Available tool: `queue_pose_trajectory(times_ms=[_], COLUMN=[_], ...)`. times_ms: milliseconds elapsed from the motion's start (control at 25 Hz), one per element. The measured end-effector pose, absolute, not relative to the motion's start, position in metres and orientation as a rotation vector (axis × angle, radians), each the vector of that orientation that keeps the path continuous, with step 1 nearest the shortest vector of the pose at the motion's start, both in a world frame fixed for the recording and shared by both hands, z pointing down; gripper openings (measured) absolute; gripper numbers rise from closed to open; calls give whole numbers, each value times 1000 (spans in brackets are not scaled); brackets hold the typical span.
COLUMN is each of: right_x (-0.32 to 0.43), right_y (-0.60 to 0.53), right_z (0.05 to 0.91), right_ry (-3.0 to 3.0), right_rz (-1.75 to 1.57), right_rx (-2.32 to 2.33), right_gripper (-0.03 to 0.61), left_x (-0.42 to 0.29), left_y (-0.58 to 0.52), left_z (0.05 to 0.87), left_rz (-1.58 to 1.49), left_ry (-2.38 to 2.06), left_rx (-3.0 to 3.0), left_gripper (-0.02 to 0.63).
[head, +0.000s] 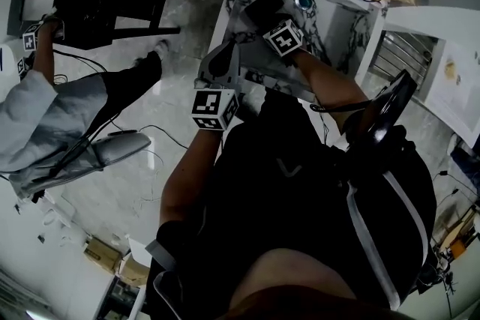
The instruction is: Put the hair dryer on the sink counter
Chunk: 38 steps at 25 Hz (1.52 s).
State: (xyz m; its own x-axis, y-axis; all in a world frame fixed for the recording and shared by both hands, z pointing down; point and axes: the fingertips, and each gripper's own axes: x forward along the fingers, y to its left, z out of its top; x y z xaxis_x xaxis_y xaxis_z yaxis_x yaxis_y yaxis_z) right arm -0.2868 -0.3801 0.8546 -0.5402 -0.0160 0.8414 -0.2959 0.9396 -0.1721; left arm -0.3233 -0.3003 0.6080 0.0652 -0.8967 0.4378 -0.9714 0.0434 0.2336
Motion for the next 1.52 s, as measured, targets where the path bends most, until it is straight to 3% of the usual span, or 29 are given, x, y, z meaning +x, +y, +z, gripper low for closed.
queue_pose_trajectory(times_ms=[680,1360,1440,1520], right_x=[-283,-292,-290,-285], right_y=[-374,-335,-327,-322], right_z=[809,593,569,544], right_ry=[-2077,-2553,-2608,-2658], right_rz=[310,183,170,178], right_rx=[249,386,420,463], right_gripper=[282,278,243,107], left_x=[-316,-329,-333,-334], left_y=[-273,-232,-224,-218], left_z=[564,489,477,465], left_rz=[98,-57,-74,-80], left_ry=[-1866,-1929,-1943,-1964], left_rx=[1996,2091,2107,2126], left_gripper=[6,5,5,5])
